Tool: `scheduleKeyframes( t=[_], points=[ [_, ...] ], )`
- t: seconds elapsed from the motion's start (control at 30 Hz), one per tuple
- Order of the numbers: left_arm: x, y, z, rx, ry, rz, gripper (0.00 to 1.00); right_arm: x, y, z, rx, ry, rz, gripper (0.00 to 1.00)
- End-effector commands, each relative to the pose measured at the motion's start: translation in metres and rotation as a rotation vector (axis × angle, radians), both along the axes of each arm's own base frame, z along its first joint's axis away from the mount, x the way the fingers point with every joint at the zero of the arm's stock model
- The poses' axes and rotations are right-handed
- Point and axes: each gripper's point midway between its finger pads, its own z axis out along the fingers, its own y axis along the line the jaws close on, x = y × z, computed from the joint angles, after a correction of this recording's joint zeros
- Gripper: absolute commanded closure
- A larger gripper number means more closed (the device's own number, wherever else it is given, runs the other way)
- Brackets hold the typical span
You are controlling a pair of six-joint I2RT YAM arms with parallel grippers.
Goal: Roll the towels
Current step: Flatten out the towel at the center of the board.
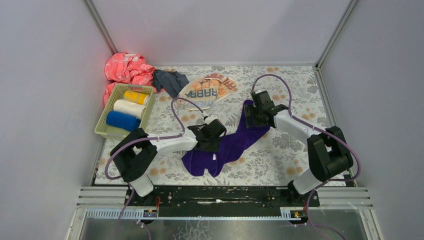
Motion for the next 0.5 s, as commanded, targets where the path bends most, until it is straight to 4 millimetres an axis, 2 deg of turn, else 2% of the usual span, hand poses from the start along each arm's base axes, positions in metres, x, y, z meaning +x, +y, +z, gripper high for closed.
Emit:
scheduleKeyframes(
  t=[0.0, 0.17, 0.27, 0.33, 0.4, 0.47],
  points=[
    [0.015, -0.009, 0.008, -0.028, -0.064, 0.037, 0.66, 0.009, 0.005, 0.019, 0.036, -0.071, 0.012, 0.17],
    [0.013, -0.006, -0.005, 0.003, -0.038, 0.043, 0.66, 0.009, 0.005, 0.018, 0.038, -0.075, 0.015, 0.17],
    [0.011, -0.003, -0.008, 0.014, -0.033, 0.046, 0.76, 0.008, 0.004, 0.018, 0.039, -0.076, 0.013, 0.17],
    [0.011, -0.003, -0.001, 0.002, -0.047, 0.043, 0.9, 0.008, 0.005, 0.02, 0.041, -0.08, 0.013, 0.17],
    [0.016, -0.002, 0.015, -0.012, -0.081, 0.048, 1.0, 0.008, 0.005, 0.022, 0.042, -0.085, 0.014, 0.17],
    [0.024, 0.002, 0.04, -0.031, -0.124, 0.058, 1.0, 0.009, 0.006, 0.026, 0.053, -0.095, 0.015, 0.17]
  ],
)
